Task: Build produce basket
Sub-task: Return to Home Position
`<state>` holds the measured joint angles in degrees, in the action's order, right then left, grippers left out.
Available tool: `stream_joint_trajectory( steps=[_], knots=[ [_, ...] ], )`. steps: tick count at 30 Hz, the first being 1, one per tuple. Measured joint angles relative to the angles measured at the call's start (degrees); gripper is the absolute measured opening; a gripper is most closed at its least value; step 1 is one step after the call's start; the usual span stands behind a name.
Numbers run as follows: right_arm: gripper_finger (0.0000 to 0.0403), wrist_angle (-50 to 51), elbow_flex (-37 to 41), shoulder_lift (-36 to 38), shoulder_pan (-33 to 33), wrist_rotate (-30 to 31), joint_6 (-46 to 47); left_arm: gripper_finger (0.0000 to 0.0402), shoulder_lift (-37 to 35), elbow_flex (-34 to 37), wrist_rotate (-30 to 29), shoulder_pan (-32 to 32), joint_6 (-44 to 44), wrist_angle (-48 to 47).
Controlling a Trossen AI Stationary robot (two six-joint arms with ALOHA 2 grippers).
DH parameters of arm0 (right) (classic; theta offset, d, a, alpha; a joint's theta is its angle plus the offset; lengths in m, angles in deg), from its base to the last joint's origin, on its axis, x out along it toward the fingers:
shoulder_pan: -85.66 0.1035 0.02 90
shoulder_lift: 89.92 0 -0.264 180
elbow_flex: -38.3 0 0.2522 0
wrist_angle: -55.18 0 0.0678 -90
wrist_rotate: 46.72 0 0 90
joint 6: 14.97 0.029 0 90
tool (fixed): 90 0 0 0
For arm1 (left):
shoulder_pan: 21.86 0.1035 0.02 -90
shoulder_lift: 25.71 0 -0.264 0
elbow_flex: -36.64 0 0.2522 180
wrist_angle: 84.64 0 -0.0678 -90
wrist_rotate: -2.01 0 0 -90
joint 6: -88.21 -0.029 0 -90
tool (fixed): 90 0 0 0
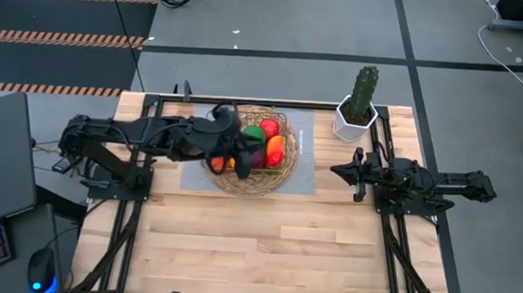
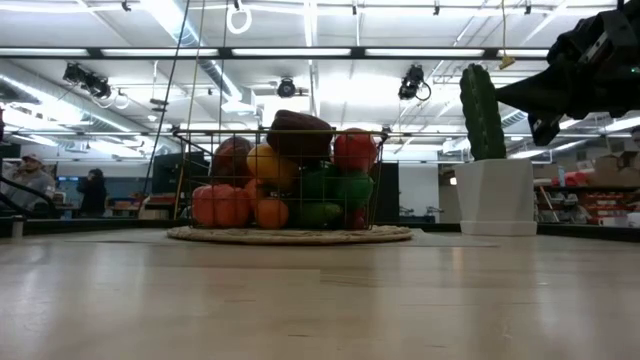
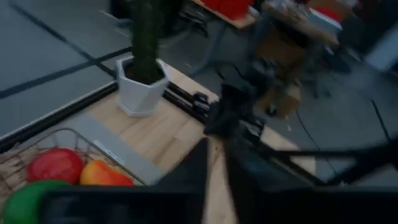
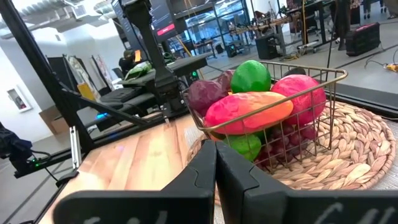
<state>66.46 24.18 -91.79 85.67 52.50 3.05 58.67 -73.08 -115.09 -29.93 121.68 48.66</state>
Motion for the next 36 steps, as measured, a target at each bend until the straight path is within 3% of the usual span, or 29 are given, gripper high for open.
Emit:
stream_joint_trajectory(
  steps=[2, 7, 22, 25, 36],
  knots=[
    [0.0011, 0.01, 0.00, 0.00, 0.00, 0.02, 0.00, 0.0019, 0.00, 0.55, 3.70, 0.90, -2.78, 0.36],
    [0.0011, 0.00, 0.00, 0.00, 0.00, 0.04, 0.00, 0.0005, -0.53, 0.87, 12.84, 2.90, -7.34, -4.62],
    [0.0011, -0.56, 0.00, 0.02, 0.00, 0.11, 0.00, 0.0001, -16.11, 2.83, 11.30, -1.09, -18.94, -18.12],
    [0.0011, -0.78, 0.00, 0.02, 0.00, 0.11, 0.00, 0.0001, -22.08, 10.20, 11.26, -2.06, -18.91, -14.41],
    [0.0011, -0.85, 0.00, 0.02, 0.02, 0.11, 0.00, 0.0001, -51.45, 47.96, 11.17, -6.45, -18.21, 11.08]
  ],
)
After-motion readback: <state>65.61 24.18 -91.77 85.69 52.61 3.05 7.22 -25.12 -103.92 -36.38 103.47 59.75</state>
